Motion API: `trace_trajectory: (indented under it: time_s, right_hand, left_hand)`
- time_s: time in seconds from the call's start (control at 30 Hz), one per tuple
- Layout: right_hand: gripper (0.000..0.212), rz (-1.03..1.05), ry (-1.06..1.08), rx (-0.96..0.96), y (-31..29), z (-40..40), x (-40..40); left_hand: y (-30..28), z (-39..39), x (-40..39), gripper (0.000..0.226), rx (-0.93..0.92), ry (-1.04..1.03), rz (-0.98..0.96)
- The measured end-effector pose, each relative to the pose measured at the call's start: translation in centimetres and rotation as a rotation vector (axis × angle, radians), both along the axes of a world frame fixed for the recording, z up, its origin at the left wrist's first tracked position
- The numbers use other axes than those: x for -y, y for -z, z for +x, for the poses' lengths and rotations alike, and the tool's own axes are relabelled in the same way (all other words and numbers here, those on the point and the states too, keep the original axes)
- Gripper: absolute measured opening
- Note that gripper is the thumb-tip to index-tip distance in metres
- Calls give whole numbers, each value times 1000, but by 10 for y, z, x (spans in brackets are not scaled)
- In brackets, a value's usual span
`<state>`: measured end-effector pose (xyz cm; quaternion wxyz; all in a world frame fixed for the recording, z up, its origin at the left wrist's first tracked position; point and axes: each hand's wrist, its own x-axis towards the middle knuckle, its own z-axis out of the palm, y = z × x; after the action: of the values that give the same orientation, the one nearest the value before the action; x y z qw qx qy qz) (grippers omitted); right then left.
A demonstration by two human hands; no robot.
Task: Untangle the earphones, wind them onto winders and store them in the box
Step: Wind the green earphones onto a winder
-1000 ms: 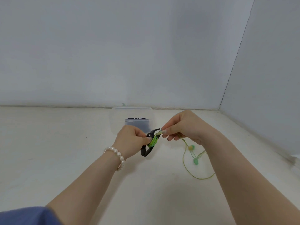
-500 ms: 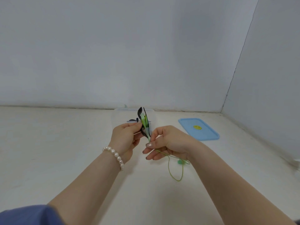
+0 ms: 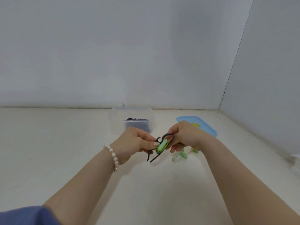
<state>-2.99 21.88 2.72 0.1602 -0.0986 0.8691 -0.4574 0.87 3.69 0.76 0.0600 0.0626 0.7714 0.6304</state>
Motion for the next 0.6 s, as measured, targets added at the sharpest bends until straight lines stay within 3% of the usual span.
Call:
trace_trajectory:
  time_s: [0.2, 0.33, 0.47, 0.6]
  right_hand:
    - [3, 91, 73, -136, -4, -4, -10]
    - [17, 89, 97, -205, -10, -6, -14]
    - [16, 122, 65, -192, -14, -2, -10]
    - [16, 8, 6, -178, -23, 7, -1]
  left_hand:
    - [3, -4, 2, 3, -64, -70, -219]
    - [5, -7, 5, 5, -63, -128, -204]
    - [6, -8, 5, 7, -69, -168, -220]
    - [8, -13, 7, 11, -103, -301, -218]
